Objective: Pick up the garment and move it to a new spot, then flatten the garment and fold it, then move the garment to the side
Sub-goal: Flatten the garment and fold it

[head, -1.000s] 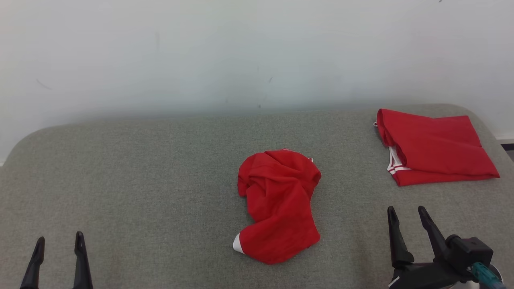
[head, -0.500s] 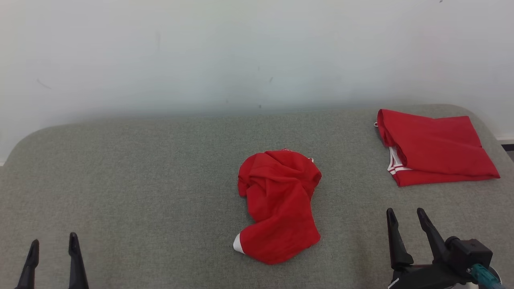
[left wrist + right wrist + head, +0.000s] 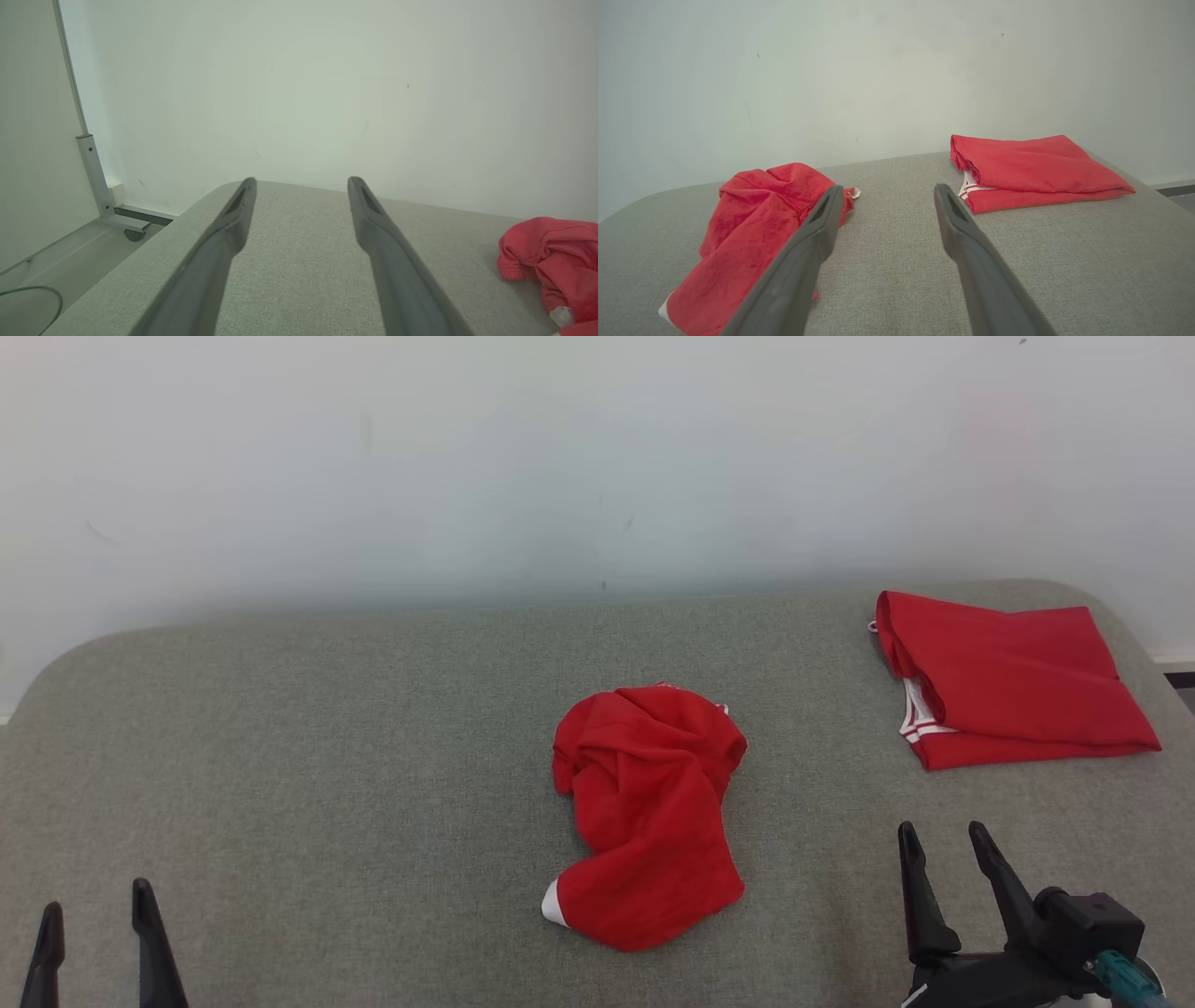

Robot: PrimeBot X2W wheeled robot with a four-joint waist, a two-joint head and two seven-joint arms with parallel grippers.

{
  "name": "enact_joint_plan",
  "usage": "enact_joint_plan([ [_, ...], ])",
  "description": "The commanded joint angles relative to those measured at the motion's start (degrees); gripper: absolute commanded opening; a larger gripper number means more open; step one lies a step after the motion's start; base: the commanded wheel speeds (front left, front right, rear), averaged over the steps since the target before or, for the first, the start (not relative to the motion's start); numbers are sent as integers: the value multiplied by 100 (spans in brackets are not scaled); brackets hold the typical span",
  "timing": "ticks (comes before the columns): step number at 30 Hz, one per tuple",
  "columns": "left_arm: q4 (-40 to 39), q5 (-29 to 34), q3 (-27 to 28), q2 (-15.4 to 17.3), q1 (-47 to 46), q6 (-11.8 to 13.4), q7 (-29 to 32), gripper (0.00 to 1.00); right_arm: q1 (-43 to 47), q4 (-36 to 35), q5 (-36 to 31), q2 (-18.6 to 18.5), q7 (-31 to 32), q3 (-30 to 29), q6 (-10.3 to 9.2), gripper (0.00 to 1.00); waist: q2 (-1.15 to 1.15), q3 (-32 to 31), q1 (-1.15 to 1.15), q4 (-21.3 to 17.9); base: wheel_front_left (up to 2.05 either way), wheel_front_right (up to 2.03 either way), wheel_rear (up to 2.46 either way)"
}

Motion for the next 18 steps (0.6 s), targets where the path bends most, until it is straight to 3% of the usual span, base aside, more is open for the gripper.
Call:
enact_joint_plan([
  [1,-10,-31,12,-1,82,24,-29,100,61,2,20,13,-7,9,-16,100,0,-6,0,0,0,0,0],
  [18,-51,366,-215,274,114,151,224,100,73,-33,21,13,39,-10,-16,100,0,19,0,17,0,0,0],
])
